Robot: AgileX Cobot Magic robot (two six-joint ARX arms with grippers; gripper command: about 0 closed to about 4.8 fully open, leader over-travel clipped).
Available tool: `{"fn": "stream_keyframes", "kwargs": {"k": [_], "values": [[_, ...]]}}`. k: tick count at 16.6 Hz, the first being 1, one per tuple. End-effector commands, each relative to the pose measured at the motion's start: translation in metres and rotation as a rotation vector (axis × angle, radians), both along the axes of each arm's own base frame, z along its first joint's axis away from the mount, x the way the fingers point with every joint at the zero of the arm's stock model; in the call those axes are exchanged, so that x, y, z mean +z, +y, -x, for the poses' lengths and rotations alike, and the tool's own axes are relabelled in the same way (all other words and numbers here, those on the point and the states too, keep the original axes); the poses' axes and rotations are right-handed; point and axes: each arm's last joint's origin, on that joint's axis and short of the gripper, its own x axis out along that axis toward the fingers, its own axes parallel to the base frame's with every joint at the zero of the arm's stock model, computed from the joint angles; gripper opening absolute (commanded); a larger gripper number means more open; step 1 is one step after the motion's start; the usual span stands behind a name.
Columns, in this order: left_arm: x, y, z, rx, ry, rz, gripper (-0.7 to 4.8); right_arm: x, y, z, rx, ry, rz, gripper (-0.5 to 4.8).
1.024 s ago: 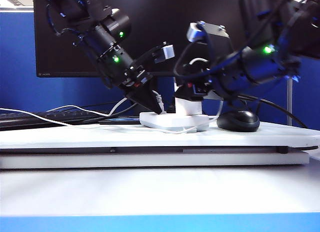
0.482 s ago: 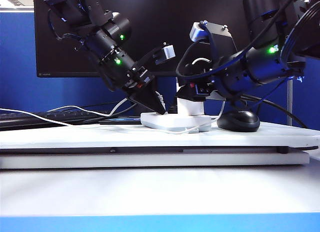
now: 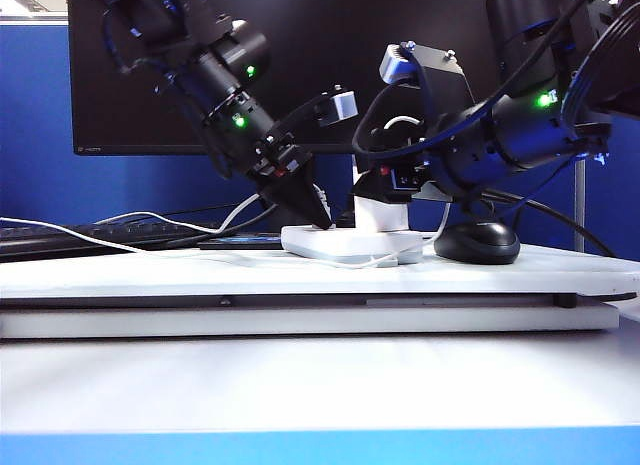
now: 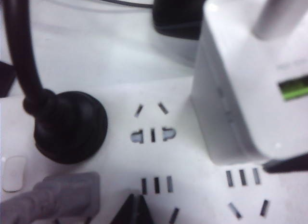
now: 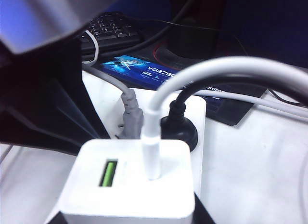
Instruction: Unplug the white charger from the socket, then place it next to the socket.
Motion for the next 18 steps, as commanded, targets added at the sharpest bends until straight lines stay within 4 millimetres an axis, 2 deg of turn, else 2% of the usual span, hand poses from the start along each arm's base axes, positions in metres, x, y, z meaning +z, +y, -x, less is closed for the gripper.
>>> {"fn": "stream_keyframes", "kwargs": {"k": [1, 3, 5, 8, 15, 18], "values": [[0.011, -0.007, 0.005, -0.074, 0.023, -0.016, -0.06, 0.004, 0.005, 0.003, 0.085, -0.017, -0.026, -0.01], [0.025, -0.008, 0.003, -0.074, -0.001, -0.030, -0.06, 0.004, 0.005, 0.003, 0.085, -0.017, -0.026, -0.01], [0.027, -0.007, 0.002, -0.059, -0.018, -0.048, -0.06, 0.004, 0.005, 0.003, 0.085, -0.017, -0.026, -0.01], [0.023, -0.005, 0.004, -0.054, -0.004, -0.112, -0.06, 0.004, 0.005, 0.003, 0.098, -0.015, -0.027, -0.01], [0.019, -0.005, 0.002, -0.033, -0.012, -0.137, -0.06, 0.004, 0.005, 0.003, 0.104, -0.015, -0.028, -0.01], [0.008, -0.008, -0.002, -0.037, 0.001, -0.140, -0.06, 0.004, 0.005, 0.003, 0.104, -0.015, -0.026, -0.01]]}}
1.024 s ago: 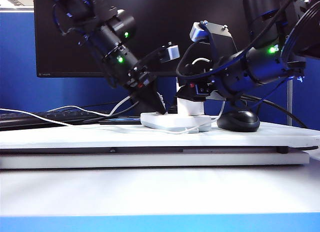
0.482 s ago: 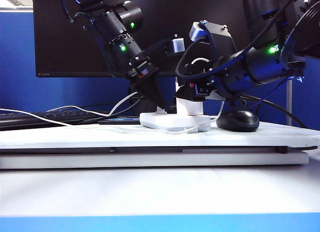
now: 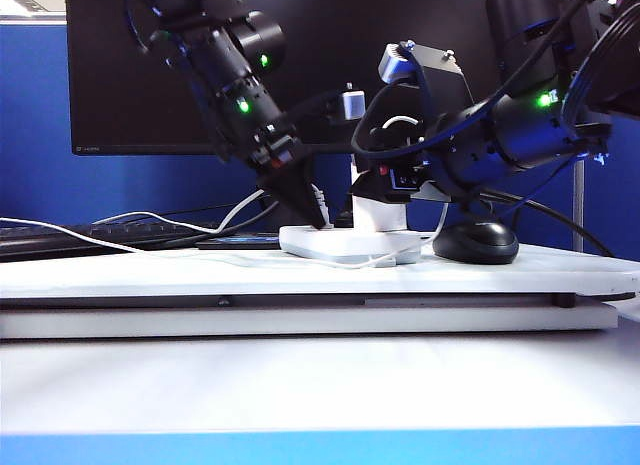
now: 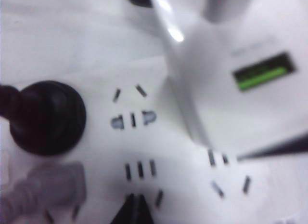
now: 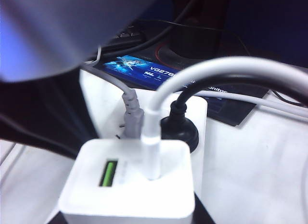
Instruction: Unplug the white charger from the socket, then place it next to the socket.
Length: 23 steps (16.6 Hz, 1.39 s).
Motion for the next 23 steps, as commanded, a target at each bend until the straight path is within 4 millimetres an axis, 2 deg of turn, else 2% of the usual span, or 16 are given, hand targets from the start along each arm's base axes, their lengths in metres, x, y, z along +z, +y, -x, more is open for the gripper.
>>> {"fn": "stream_keyframes", "kwargs": {"k": [1, 15, 17, 19, 21, 23], "values": [[-0.007, -0.003, -0.002, -0.002, 0.013, -0.006, -0.06, 0.004, 0.005, 0.003, 0.093, -0.018, -0.023, -0.01], [-0.013, -0.003, 0.006, -0.074, 0.091, -0.014, -0.06, 0.005, 0.005, 0.003, 0.099, -0.029, -0.012, -0.01], [-0.014, -0.003, 0.005, -0.074, 0.092, -0.014, -0.06, 0.007, 0.005, 0.003, 0.105, -0.082, 0.017, -0.01], [-0.015, -0.003, 0.005, -0.073, 0.094, -0.015, -0.06, 0.015, 0.005, 0.002, 0.109, -0.073, -0.128, -0.01], [-0.019, -0.004, 0.004, -0.073, 0.098, -0.018, -0.06, 0.023, 0.007, 0.005, 0.142, -0.189, -0.067, -0.01], [-0.022, -0.005, 0.003, -0.072, 0.104, -0.020, -0.06, 0.024, 0.008, 0.006, 0.135, -0.177, -0.084, -0.01]]}}
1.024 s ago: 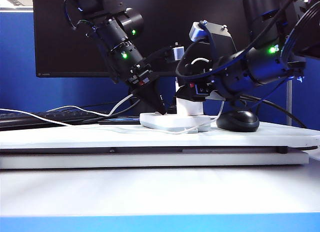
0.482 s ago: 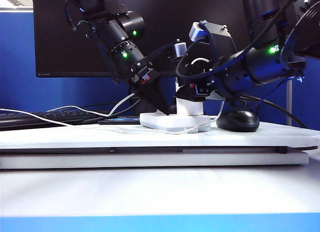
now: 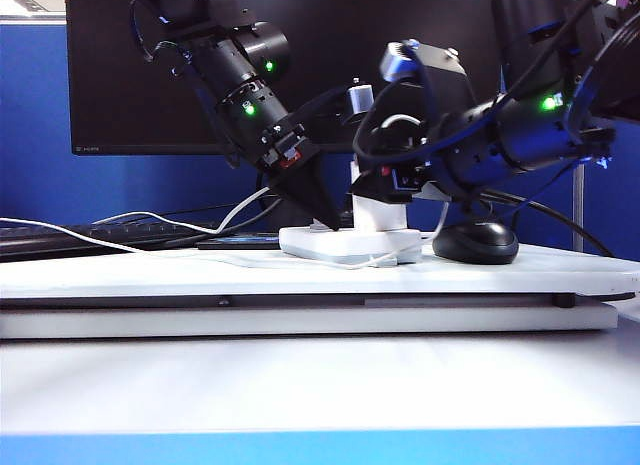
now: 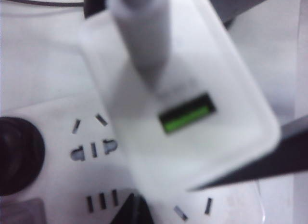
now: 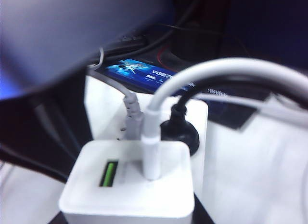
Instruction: Unplug the white charger from the socket, then place it next to the socket.
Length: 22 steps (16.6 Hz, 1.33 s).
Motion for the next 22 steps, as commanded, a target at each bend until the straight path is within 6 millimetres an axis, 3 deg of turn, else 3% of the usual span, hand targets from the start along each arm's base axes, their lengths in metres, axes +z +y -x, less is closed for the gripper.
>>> {"fn": "stream_keyframes", "kwargs": {"k": [1, 3, 5, 7, 10, 12, 14, 17, 20, 22], "values": [[-0.017, 0.000, 0.000, 0.010, 0.052, -0.060, -0.06, 0.025, 0.008, 0.005, 0.110, -0.114, -0.122, -0.01], [-0.017, 0.000, 0.000, 0.009, 0.048, -0.058, -0.06, 0.029, 0.007, 0.007, 0.112, -0.166, -0.081, -0.01], [-0.017, 0.000, 0.000, 0.010, 0.050, -0.059, -0.06, 0.032, 0.005, 0.006, 0.097, -0.105, -0.185, -0.01], [-0.019, 0.000, -0.001, 0.010, 0.055, -0.062, -0.06, 0.038, 0.001, 0.007, 0.094, -0.184, -0.105, -0.01], [-0.020, -0.001, -0.001, 0.010, 0.054, -0.061, -0.06, 0.040, -0.002, 0.005, 0.083, -0.132, -0.188, -0.01], [-0.022, -0.001, -0.001, 0.010, 0.060, -0.065, -0.06, 0.040, -0.001, 0.006, 0.084, -0.178, -0.132, -0.01], [-0.022, -0.001, -0.001, 0.010, 0.060, -0.065, -0.06, 0.042, -0.003, 0.005, 0.077, -0.118, -0.247, -0.01], [-0.024, -0.001, -0.001, 0.011, 0.066, -0.068, -0.06, 0.045, -0.001, 0.006, 0.079, -0.233, -0.134, -0.01], [-0.024, -0.001, -0.001, 0.011, 0.067, -0.068, -0.06, 0.050, -0.004, 0.005, 0.072, -0.173, -0.263, -0.01], [-0.025, -0.001, -0.002, 0.011, 0.068, -0.069, -0.06, 0.057, -0.005, 0.008, 0.070, -0.245, -0.210, -0.01]]}}
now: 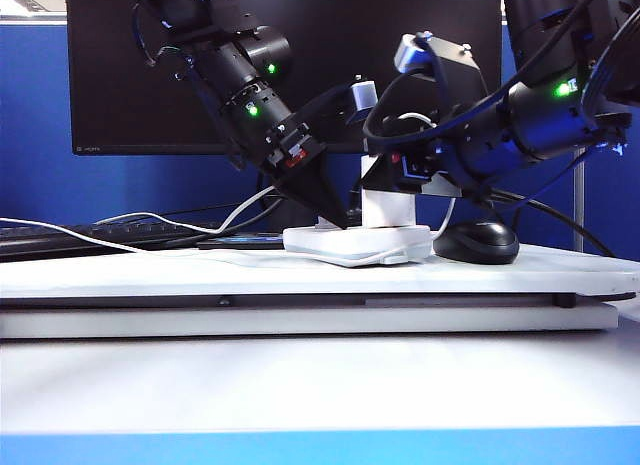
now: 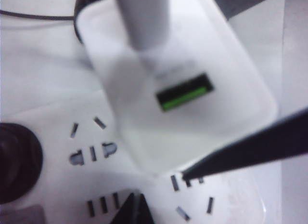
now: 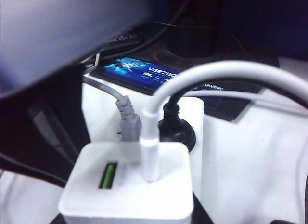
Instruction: Unplug the white charger from the socket, then place it next to the socket.
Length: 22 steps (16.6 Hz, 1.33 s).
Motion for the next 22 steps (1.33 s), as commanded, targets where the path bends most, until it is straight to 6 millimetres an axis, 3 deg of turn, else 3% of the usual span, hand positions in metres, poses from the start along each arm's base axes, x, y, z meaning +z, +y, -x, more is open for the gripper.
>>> {"fn": "stream_keyframes", "kwargs": {"k": [1, 4, 6, 9, 13, 17, 22], "values": [[-0.020, 0.001, 0.001, 0.026, 0.047, -0.094, -0.06, 0.051, 0.003, 0.007, 0.084, -0.294, -0.151, -0.01], [-0.020, 0.001, 0.001, 0.026, 0.047, -0.094, -0.06, 0.055, -0.001, 0.007, 0.061, -0.290, -0.177, -0.01], [-0.020, 0.001, 0.001, 0.026, 0.048, -0.093, -0.06, 0.052, 0.000, 0.007, 0.063, -0.335, -0.061, -0.01], [-0.021, 0.001, 0.000, 0.026, 0.048, -0.093, -0.06, 0.055, -0.001, 0.008, 0.061, -0.355, -0.054, -0.01], [-0.028, 0.000, -0.001, 0.026, 0.068, -0.098, -0.06, 0.058, -0.002, 0.009, 0.063, -0.294, -0.176, -0.01], [-0.029, -0.002, -0.002, 0.029, 0.070, -0.077, -0.06, 0.059, -0.002, 0.009, 0.056, -0.333, -0.123, -0.01], [-0.004, -0.002, -0.002, 0.042, -0.013, -0.014, -0.06, 0.052, -0.007, 0.005, -0.005, -0.268, -0.091, -0.01]]}}
